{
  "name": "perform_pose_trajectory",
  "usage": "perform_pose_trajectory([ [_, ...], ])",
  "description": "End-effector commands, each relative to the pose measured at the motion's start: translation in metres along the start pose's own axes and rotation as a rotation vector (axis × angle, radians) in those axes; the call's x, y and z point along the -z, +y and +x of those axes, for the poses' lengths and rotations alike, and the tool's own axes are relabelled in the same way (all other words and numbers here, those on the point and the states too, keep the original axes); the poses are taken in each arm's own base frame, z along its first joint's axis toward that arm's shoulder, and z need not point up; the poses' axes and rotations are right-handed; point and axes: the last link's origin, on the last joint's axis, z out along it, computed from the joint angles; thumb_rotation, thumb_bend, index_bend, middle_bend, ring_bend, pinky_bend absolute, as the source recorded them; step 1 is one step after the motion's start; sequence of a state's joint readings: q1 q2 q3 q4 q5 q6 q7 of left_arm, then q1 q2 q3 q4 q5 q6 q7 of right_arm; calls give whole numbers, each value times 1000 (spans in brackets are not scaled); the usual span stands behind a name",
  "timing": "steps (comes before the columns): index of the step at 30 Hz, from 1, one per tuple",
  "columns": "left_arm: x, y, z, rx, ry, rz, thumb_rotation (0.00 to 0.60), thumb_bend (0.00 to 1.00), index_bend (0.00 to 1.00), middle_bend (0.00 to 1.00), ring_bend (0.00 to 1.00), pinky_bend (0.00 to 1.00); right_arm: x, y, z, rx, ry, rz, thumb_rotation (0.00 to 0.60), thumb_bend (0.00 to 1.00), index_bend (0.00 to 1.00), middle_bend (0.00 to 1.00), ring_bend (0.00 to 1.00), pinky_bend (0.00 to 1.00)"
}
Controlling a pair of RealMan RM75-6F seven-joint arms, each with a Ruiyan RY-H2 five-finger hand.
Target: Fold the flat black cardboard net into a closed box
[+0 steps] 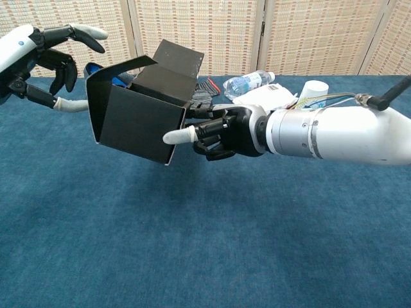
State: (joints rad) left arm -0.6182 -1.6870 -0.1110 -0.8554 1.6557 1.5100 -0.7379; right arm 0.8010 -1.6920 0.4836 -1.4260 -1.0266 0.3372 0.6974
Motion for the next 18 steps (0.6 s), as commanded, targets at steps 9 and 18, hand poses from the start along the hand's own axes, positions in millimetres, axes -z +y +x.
perform_pose_trajectory([
  [9, -7, 9, -4, -36, -59, -48, 600, 77, 369, 249, 662, 756, -4, 1, -4, 38, -10, -4, 600, 408, 454, 430, 776, 1000],
  [18, -12, 10, -3, -105, -132, -93, 600, 77, 396, 260, 665, 756, -5, 0, -2, 51, -5, -7, 600, 408, 454, 430, 776, 1000],
])
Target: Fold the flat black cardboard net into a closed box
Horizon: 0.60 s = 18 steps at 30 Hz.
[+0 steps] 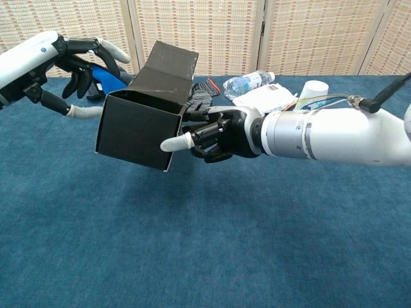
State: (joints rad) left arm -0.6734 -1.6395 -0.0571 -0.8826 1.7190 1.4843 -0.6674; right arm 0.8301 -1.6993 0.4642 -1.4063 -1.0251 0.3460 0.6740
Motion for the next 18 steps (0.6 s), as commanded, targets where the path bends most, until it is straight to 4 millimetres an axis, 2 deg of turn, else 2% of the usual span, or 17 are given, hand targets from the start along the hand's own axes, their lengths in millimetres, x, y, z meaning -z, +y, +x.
perform_pose_trajectory([
  [1, -2, 0, 2, -15, -17, -10, 600, 77, 404, 267, 665, 756, 0, 0, 0, 3, 1, -1, 600, 408, 454, 430, 776, 1000],
  [10, -3, 1, 10, -97, -104, -45, 600, 77, 415, 279, 667, 754, -5, -3, -1, 41, -4, -1, 600, 408, 454, 430, 776, 1000],
  [18, -5, 3, 14, -104, -165, -52, 600, 77, 401, 279, 662, 750, -9, -3, 0, 69, 2, -2, 600, 408, 454, 430, 777, 1000],
])
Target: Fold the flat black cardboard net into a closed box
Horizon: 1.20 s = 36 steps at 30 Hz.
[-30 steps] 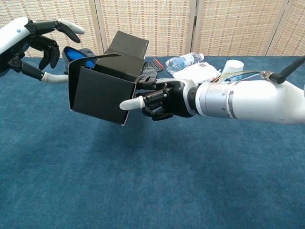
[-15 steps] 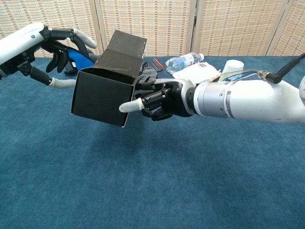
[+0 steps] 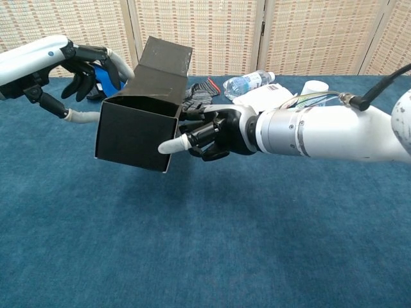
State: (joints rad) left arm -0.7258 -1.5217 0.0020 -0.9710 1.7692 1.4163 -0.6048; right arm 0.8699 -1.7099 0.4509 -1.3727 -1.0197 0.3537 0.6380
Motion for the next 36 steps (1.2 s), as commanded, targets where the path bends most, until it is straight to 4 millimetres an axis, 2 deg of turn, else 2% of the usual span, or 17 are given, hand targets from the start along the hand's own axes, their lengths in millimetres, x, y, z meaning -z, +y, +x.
perform_pose_trajectory([
  [1, 0, 1, 0, 1, -34, -1, 600, 78, 396, 279, 661, 749, -2, 0, -1, 5, 2, -1, 600, 408, 454, 430, 777, 1000],
  [10, 2, 2, 0, -21, -96, -4, 600, 77, 382, 279, 659, 745, -7, -1, 0, 50, 11, -1, 600, 408, 459, 430, 776, 1000],
  [21, 5, 4, -9, -22, -120, -24, 600, 77, 423, 289, 659, 744, -12, 0, -2, 65, 12, -10, 600, 408, 461, 430, 777, 1000],
  [29, 8, 2, -14, -47, -155, -38, 600, 78, 403, 289, 656, 741, -15, 1, -2, 78, 23, -12, 600, 408, 464, 430, 776, 1000],
  [36, 11, 2, -24, -33, -173, -35, 600, 77, 459, 337, 654, 705, -18, 7, -4, 108, 25, -23, 600, 411, 464, 430, 776, 1000],
])
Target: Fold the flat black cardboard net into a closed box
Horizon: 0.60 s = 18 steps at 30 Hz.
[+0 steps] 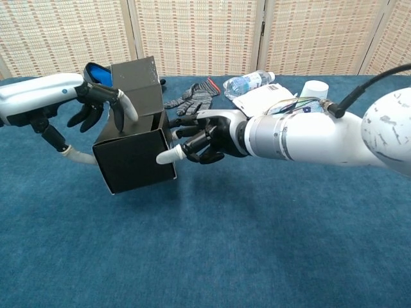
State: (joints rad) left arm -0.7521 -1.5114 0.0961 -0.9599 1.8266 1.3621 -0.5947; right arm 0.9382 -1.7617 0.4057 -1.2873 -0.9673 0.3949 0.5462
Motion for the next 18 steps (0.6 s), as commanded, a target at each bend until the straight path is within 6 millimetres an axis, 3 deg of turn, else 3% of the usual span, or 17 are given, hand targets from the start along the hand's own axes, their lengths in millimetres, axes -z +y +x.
perform_pose_trajectory([
  [1, 1, 1, -6, 16, -3, 3, 600, 77, 464, 345, 652, 690, -1, 2, -1, 8, 0, -4, 600, 413, 464, 430, 776, 1000],
  [8, 4, 2, -22, 47, -34, 8, 600, 77, 519, 408, 624, 575, -1, 11, -3, 25, -3, -19, 600, 449, 464, 430, 776, 1000],
  [12, 5, 2, -30, 72, -54, 10, 600, 78, 544, 438, 606, 507, -2, 14, -5, 29, -5, -16, 600, 520, 464, 430, 776, 1000],
  [18, 6, 4, -40, 74, -84, 4, 600, 77, 530, 439, 601, 435, 0, 24, -8, 67, -7, -8, 600, 583, 464, 430, 775, 1000],
])
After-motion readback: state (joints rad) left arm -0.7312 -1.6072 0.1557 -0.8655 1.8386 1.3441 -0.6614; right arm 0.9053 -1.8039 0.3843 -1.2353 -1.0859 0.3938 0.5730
